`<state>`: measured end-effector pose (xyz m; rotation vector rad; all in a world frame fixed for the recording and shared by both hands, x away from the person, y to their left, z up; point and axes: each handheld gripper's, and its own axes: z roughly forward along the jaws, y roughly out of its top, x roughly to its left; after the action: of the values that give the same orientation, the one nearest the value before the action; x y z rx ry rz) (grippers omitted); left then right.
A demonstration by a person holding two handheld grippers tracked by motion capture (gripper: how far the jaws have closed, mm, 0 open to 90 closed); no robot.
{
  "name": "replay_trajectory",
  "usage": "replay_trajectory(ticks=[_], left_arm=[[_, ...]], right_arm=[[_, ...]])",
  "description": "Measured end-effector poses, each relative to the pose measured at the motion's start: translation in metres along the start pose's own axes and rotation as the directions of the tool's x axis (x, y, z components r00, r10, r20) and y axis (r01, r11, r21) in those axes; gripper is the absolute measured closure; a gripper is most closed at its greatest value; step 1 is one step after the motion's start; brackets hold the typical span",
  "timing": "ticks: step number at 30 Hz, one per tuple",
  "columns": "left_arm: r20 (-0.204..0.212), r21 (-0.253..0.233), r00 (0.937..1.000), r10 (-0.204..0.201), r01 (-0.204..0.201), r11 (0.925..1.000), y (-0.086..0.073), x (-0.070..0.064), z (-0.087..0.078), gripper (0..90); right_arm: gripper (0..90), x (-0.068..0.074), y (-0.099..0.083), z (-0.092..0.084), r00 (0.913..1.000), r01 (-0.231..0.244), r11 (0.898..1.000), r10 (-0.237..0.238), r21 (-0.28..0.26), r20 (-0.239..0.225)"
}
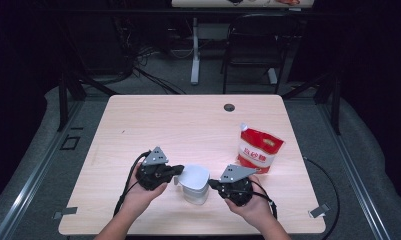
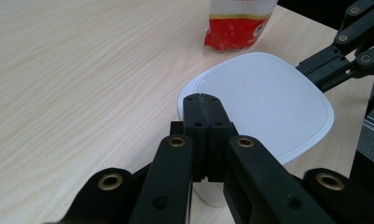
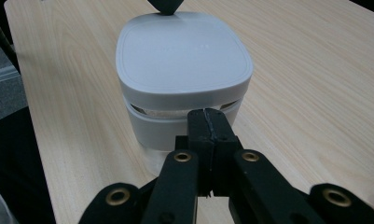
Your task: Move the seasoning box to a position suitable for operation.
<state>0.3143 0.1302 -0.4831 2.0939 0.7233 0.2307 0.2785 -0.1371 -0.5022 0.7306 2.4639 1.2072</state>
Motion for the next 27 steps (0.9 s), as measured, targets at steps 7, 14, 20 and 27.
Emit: replay_trajectory(ticks=[7, 14, 20, 27], left_arm=[[-0.001, 0.0, 1.0, 0.0, 0.0, 1.0, -0.0001, 0.0, 0.0, 90.0], [-0.003, -0.002, 1.0, -0.001, 0.001, 1.0, -0.0005, 0.0, 0.0, 90.0], [-0.008, -0.001, 1.0, -0.005, 0.005, 1.0, -0.0008, 0.0009, -0.0002, 90.0], [-0.013, 0.0, 0.9999, -0.004, 0.004, 1.0, -0.0013, 0.0009, -0.0005, 90.0]], right_arm=[[90.0, 0.0006, 0.0006, 0.0, 1.0, 0.002, 1.0, -0.002, -0.002, 0.002], [90.0, 0.0016, 0.0014, 0.0001, 1.0, -0.003, 1.0, 0.003, -0.012, 0.003], [89.8, 0.0016, 0.0036, -0.001, 1.0, -0.004, 1.0, 0.004, -0.025, 0.003], [89.7, 0.0015, 0.0053, -0.0018, 1.0, -0.004, 0.999, 0.004, -0.033, 0.001]])
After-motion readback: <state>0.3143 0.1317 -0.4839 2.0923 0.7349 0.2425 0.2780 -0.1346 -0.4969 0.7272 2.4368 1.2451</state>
